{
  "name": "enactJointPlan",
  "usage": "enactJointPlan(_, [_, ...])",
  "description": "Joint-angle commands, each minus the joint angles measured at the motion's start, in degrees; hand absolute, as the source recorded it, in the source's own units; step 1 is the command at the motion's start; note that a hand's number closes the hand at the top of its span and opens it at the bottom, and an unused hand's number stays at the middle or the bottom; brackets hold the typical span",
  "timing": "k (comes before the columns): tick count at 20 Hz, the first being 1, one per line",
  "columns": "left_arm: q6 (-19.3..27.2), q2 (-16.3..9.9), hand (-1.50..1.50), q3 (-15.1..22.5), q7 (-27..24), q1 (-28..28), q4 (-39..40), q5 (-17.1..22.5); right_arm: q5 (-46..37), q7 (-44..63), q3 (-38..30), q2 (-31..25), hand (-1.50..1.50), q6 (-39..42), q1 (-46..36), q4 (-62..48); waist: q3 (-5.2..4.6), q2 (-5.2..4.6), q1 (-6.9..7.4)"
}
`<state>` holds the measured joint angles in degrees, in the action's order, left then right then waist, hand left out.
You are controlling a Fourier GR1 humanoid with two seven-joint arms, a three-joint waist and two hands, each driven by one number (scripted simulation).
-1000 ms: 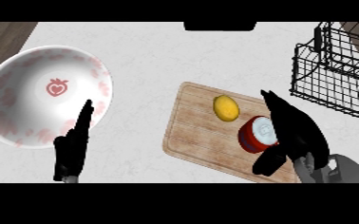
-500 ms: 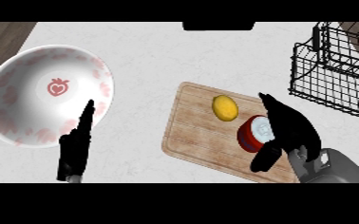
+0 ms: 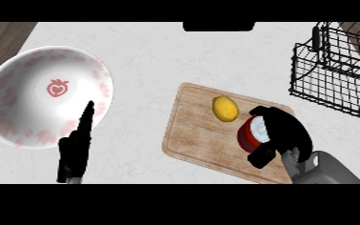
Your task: Pick the can from the cutting board and place it in the tiered basket
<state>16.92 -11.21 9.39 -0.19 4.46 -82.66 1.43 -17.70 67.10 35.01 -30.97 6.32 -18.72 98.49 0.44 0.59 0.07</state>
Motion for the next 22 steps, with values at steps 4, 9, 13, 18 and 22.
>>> enactJointPlan(4, [-0.73, 2.21, 0.00, -0.17, -1.36, -0.08, 4.54, -0.16, -4.60, 2.01, -0.76, 3.67, 1.50, 0.79, 0.97, -3.19, -0.47, -0.61, -0.01])
enactJointPlan(9, [-1.06, 1.85, 0.00, 0.59, 3.30, -0.26, 1.66, -0.51, -13.14, 0.55, 4.69, 4.66, 1.50, 1.19, 0.71, -3.25, -0.46, -0.55, 0.06])
enactJointPlan(13, [-0.46, 1.95, 0.00, -0.41, 1.05, 2.95, 1.11, 0.33, -4.45, -28.97, -7.44, -19.96, 1.50, 2.03, 13.05, -3.25, -0.22, -0.49, -3.06])
enactJointPlan(18, [-0.38, 0.34, 0.00, -2.61, 1.32, 5.44, -0.92, 1.41, -1.73, -49.82, -16.85, -31.08, 1.50, -2.26, 18.84, -11.14, -0.02, -0.25, -4.48])
enactJointPlan(22, [0.08, 1.35, 0.00, -0.96, 0.52, 5.22, -1.58, -0.01, 6.27, -65.53, -27.71, -33.61, 1.50, -4.96, 21.12, -21.74, -0.10, -0.42, -3.41])
